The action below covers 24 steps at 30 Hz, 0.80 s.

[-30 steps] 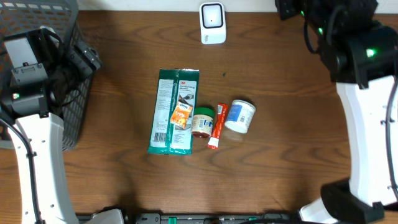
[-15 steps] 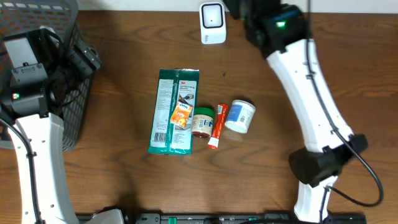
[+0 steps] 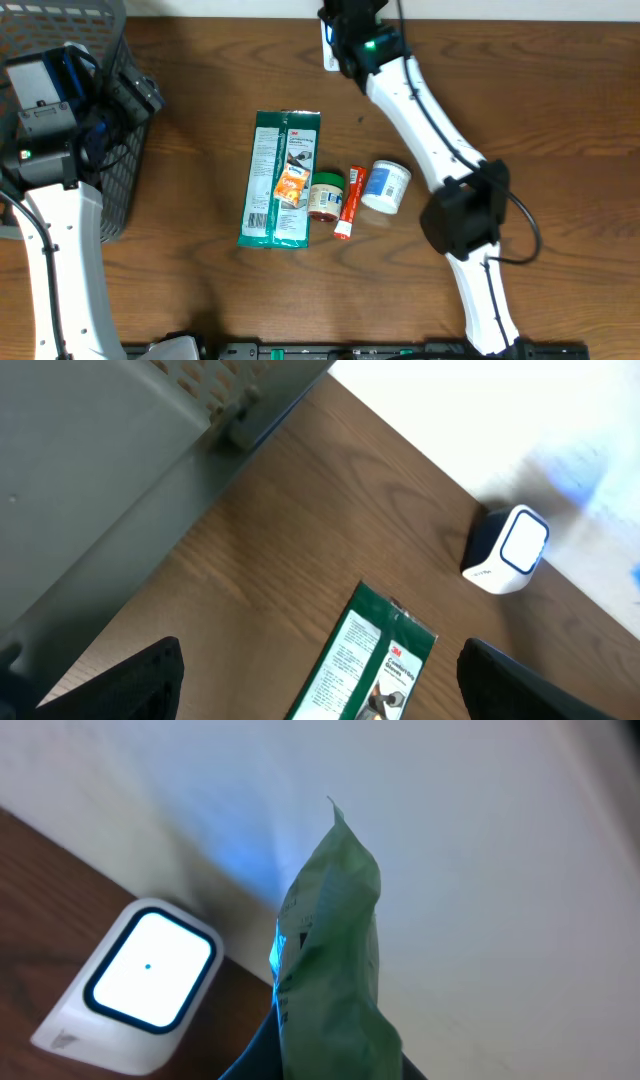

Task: Scan the item barcode
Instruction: 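Hold the wipe pack in front of the white scanner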

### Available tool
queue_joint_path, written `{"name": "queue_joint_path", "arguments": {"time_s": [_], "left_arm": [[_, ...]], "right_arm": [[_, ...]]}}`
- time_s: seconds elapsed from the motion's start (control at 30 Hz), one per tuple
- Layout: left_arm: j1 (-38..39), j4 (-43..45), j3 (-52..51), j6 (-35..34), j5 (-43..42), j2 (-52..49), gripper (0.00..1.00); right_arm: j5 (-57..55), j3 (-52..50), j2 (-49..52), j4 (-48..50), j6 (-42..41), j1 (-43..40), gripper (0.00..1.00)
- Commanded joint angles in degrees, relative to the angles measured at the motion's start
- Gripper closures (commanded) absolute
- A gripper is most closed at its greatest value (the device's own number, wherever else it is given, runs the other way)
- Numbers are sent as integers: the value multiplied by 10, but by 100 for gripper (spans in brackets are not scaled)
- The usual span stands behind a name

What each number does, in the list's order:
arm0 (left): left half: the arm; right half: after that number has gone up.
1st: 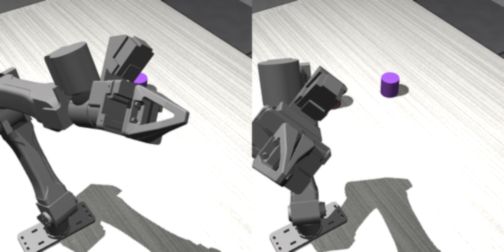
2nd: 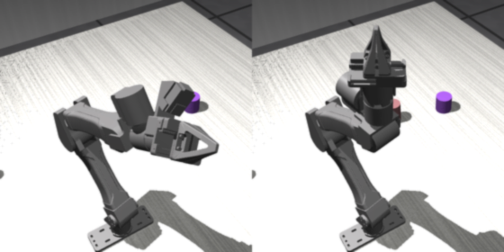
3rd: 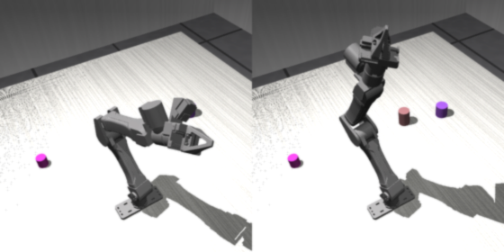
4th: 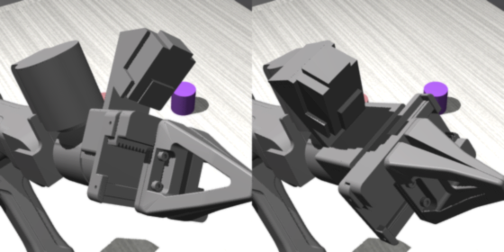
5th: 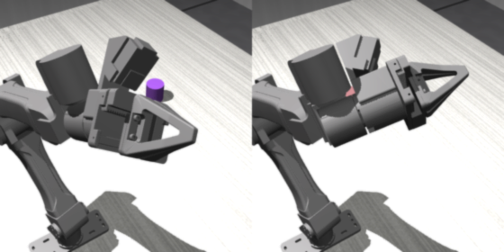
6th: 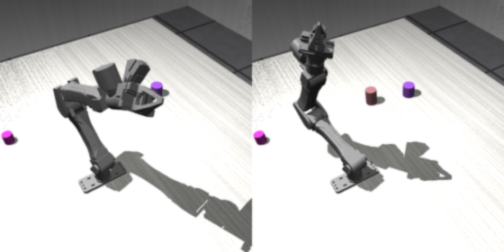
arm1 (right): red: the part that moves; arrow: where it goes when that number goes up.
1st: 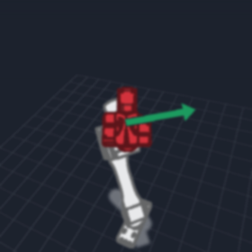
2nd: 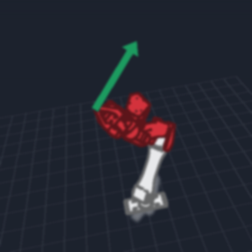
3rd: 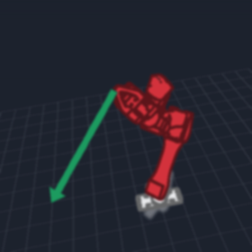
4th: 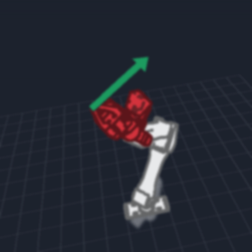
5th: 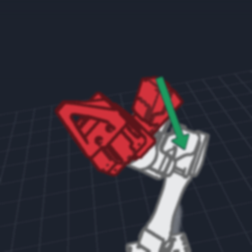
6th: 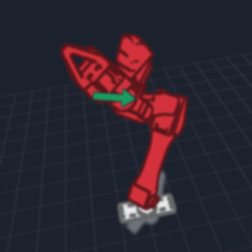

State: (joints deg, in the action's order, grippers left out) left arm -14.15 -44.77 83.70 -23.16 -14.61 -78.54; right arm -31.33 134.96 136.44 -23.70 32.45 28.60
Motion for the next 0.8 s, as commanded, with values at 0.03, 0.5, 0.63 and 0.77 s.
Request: {"name": "queue_joint_path", "arguments": {"time_s": [0.03,0.5,0.63,0.77], "left_arm": [[-2,0,9,0,8,3,15],[-2,0,9,0,8,3,14],[-2,0,9,0,8,3,15],[-2,0,9,-1,8,3,15]], "right_arm": [[-32,12,54,51,45,11,99],[-31,12,169,164,165,27,99],[-30,12,176,169,165,33,99],[-27,12,176,171,165,33,99]]}}
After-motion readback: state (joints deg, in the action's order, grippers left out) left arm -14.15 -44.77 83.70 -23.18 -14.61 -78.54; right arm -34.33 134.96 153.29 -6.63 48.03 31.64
